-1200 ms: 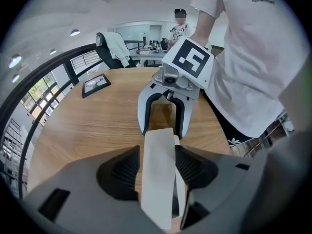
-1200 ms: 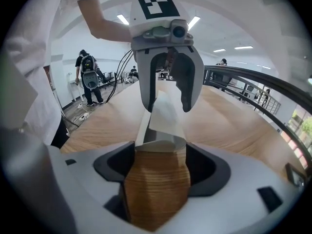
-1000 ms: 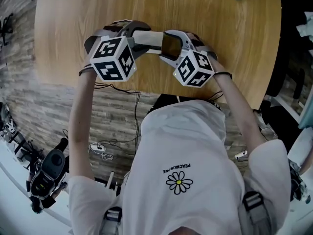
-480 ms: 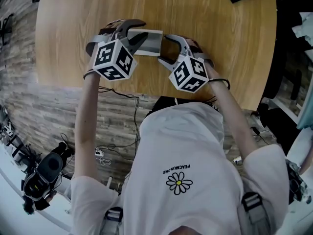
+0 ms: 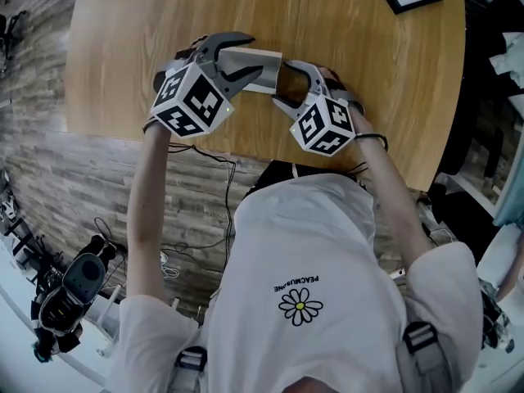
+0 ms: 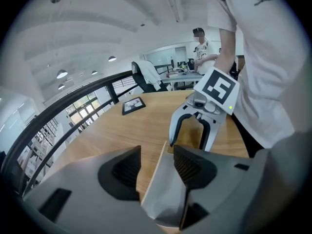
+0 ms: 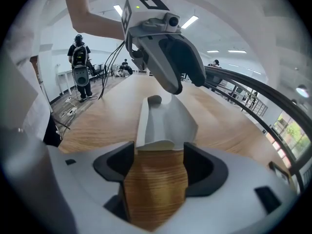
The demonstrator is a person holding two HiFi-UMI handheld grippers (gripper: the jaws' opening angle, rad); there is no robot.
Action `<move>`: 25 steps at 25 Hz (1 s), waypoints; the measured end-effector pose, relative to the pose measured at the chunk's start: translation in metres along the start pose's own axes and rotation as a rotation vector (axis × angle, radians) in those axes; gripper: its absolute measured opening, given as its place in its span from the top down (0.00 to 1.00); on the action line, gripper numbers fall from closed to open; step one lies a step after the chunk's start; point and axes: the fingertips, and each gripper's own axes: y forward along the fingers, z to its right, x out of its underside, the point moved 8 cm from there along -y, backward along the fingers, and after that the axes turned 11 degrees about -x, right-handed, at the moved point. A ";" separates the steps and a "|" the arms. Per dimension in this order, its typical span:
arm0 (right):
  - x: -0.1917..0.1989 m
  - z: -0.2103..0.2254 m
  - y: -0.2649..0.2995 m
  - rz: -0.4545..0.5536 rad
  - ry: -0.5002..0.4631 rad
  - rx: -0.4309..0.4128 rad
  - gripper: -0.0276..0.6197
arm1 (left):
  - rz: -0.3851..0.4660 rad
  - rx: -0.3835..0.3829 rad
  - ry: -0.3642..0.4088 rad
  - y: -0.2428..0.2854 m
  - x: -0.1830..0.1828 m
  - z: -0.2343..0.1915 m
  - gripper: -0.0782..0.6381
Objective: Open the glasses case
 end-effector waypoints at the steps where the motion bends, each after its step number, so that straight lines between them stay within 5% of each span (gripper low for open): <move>1: -0.008 0.000 0.002 0.006 0.000 -0.005 0.46 | 0.018 -0.006 -0.023 -0.008 0.005 -0.005 0.58; 4: -0.027 0.005 -0.009 0.074 0.029 0.012 0.46 | 0.070 -0.035 -0.085 -0.021 0.007 -0.017 0.58; 10: -0.078 0.024 -0.078 0.351 0.120 0.200 0.46 | 0.142 -0.177 -0.150 -0.051 -0.021 -0.021 0.58; 17: -0.124 0.024 -0.142 0.739 0.233 0.390 0.47 | 0.361 -0.575 -0.182 -0.127 -0.064 -0.024 0.75; 20: -0.130 0.013 -0.154 0.815 0.267 0.437 0.49 | 0.490 -0.787 -0.400 -0.153 -0.066 -0.012 0.79; 22: -0.134 0.006 -0.159 0.829 0.274 0.467 0.71 | 0.557 -0.914 -0.545 -0.164 -0.065 -0.001 0.82; 25: -0.136 -0.002 -0.165 0.846 0.271 0.516 0.90 | 0.538 -1.049 -0.642 -0.168 -0.055 0.018 0.86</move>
